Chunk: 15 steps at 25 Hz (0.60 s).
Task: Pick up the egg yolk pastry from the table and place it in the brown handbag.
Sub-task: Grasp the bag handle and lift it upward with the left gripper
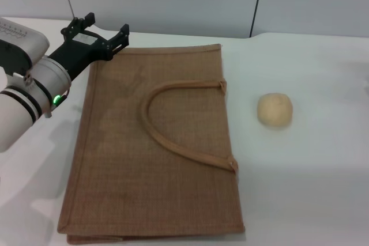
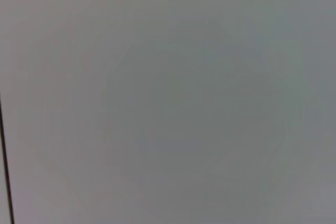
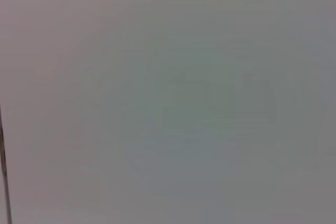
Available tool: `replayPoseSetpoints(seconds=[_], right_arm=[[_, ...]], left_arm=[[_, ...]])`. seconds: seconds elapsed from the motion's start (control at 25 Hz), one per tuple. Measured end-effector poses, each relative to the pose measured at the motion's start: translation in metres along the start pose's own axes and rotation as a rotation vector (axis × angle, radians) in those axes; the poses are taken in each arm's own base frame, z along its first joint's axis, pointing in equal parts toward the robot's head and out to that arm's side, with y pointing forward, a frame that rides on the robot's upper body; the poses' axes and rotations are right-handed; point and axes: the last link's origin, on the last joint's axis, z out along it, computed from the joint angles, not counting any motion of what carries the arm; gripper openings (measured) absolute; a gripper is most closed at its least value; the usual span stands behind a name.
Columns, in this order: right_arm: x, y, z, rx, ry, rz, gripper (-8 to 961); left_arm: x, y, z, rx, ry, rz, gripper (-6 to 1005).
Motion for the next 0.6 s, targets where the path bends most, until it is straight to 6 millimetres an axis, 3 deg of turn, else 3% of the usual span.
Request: replayPoseSetpoints(seconds=[0.6], right_arm=[[0.0001,-0.0008,-0.0001,0.003,0.001,0.003,893]], left_arm=[[-0.0004,0.0009,0.0002,-0.009,-0.006,0.0,881]])
